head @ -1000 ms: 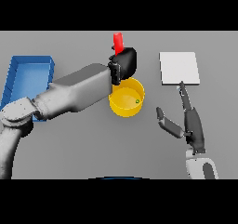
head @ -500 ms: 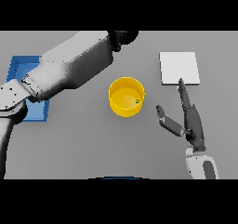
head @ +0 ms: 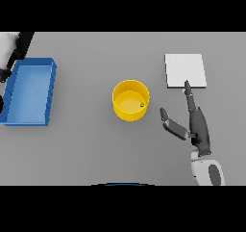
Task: Pick up the red beaker and tilt it to pour out 1 green nut into yellow bowl. Pick up the yellow bowl and place it on the metallic measuring scale.
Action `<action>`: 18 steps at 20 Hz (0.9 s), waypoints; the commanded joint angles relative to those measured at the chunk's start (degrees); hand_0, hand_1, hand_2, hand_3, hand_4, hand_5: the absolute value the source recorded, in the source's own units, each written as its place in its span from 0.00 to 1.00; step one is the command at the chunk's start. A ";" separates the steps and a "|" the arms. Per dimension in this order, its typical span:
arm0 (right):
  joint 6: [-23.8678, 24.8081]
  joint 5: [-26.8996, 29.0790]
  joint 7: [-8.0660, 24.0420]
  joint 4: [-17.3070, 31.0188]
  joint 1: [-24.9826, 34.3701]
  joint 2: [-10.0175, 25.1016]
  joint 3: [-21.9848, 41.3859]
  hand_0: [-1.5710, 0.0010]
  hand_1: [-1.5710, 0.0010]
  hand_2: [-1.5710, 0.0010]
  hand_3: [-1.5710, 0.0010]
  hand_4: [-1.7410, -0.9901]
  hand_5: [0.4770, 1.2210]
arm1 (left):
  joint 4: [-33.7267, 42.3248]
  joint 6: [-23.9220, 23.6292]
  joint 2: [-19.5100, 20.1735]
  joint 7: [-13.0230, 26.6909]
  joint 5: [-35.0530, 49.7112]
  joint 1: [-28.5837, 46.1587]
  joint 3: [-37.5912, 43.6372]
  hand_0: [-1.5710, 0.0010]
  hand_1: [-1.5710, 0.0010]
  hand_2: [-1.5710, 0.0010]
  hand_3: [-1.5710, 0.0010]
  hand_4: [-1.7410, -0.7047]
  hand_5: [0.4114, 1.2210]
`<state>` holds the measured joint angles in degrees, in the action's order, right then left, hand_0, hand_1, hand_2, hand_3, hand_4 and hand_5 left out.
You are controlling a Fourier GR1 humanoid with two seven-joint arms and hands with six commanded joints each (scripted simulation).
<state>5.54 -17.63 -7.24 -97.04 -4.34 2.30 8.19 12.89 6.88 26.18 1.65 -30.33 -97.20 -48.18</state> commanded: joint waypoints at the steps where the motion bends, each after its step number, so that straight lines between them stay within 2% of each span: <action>1: -0.63 1.35 -0.09 -0.18 -0.01 -0.54 -0.06 1.00 1.00 1.00 1.00 0.82 0.20 | -1.66 -1.09 1.66 0.14 3.17 0.81 2.51 0.00 0.00 0.00 0.11 0.00 1.00; 4: -2.95 4.88 -0.80 0.66 0.33 -0.57 -0.78 1.00 1.00 1.00 1.00 0.88 0.20 | -5.42 -4.29 5.65 0.64 13.28 5.08 9.18 0.00 0.00 0.00 0.06 0.00 1.00; 7: -3.88 5.45 -0.68 0.45 0.62 0.16 -0.85 1.00 1.00 1.00 1.00 0.85 0.22 | -6.34 -9.04 8.34 3.09 21.07 11.32 12.96 0.00 0.00 0.00 0.03 0.00 1.00; 11: -4.37 5.55 -0.85 2.12 1.74 0.33 -0.87 1.00 1.00 1.00 1.00 0.78 0.25 | -6.24 -14.18 10.05 11.33 29.59 18.20 16.35 0.00 0.00 0.00 0.01 0.00 1.00; 14: -4.39 4.65 -2.96 1.68 0.73 0.18 0.09 1.00 1.00 1.00 1.00 0.75 0.28 | -2.29 -16.53 11.66 13.02 35.52 23.51 18.45 0.00 0.00 0.00 0.05 0.00 1.00; 18: -3.78 3.88 -1.53 1.96 1.46 1.00 -0.46 1.00 1.00 1.00 1.00 0.73 0.30 | 8.15 -21.00 13.25 17.26 42.74 33.74 19.62 0.00 0.00 0.00 0.13 0.00 1.00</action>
<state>1.76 -13.75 -8.71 -95.08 -2.89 3.32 7.73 21.02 -14.09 39.41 18.71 12.56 -63.37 -28.56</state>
